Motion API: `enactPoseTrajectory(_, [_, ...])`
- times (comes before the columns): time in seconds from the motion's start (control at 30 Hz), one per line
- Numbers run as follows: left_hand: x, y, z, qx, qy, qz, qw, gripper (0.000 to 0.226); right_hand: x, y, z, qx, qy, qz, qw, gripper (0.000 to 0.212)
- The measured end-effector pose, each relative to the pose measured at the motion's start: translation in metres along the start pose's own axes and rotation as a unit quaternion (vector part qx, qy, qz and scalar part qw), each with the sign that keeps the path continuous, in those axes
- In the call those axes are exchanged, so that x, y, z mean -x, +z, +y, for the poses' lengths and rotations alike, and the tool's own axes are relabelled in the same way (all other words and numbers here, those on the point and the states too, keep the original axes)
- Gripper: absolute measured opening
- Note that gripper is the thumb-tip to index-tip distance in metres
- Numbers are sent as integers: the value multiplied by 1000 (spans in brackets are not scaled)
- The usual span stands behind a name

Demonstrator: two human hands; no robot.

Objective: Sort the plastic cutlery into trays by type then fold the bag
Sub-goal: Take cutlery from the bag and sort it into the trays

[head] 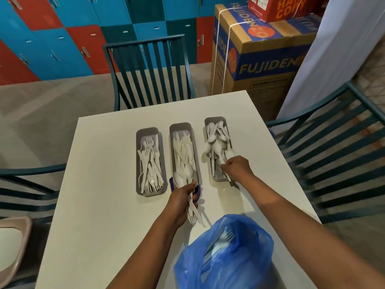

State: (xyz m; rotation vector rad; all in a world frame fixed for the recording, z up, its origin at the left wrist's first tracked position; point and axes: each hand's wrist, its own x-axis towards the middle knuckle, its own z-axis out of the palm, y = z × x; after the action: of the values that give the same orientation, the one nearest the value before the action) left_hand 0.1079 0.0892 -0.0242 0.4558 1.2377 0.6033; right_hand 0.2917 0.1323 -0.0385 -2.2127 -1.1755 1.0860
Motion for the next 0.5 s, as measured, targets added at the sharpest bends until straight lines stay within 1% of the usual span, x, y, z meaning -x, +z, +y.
enactPoseTrajectory(0.1, [-2,-2,-2,-7,1,7,1000,29,-5,4,2,3,7,-8,1000,36])
enactPoseTrajectory(0.2, [-4,-2,-4,0,1,31,1000,24,-9,8,7,2,13,-4,1000,42])
enactPoseTrajectory(0.3, [-6,-3,-7,1,-8,42,999,23,-10,11,8,11,10,-1,1000,42])
enactPoseTrajectory(0.37, [-7,-4,-8,2,-12,44,999,22,-11,12,7,16,7,4,1000,37])
enactPoseTrajectory(0.43, [-8,-5,-9,4,-14,45,999,22,-10,13,6,18,4,13,1000,25])
enactPoseTrajectory(0.5, [-7,-4,-10,6,-14,49,999,21,-10,14,6,20,-7,25,999,18])
